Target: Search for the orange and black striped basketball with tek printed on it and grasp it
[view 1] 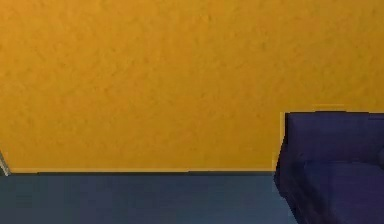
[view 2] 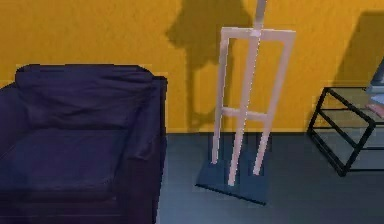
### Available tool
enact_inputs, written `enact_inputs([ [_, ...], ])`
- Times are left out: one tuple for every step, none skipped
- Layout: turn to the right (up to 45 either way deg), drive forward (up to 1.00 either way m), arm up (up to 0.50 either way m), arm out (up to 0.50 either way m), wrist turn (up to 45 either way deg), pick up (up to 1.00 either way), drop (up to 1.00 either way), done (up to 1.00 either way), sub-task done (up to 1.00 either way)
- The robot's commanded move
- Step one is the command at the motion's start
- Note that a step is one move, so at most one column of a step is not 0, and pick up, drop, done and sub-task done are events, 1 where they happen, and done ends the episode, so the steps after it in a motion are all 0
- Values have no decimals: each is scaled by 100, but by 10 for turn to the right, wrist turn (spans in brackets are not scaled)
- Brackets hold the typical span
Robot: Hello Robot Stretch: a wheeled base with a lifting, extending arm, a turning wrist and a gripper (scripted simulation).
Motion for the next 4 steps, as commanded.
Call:
enact_inputs([
  [-450,0,0,0,0,0,0,0,0],
  [0,75,0,0,0,0,0,0,0],
  [-450,0,0,0,0,0,0,0,0],
  [-30,0,0,0,0,0,0,0,0],
])
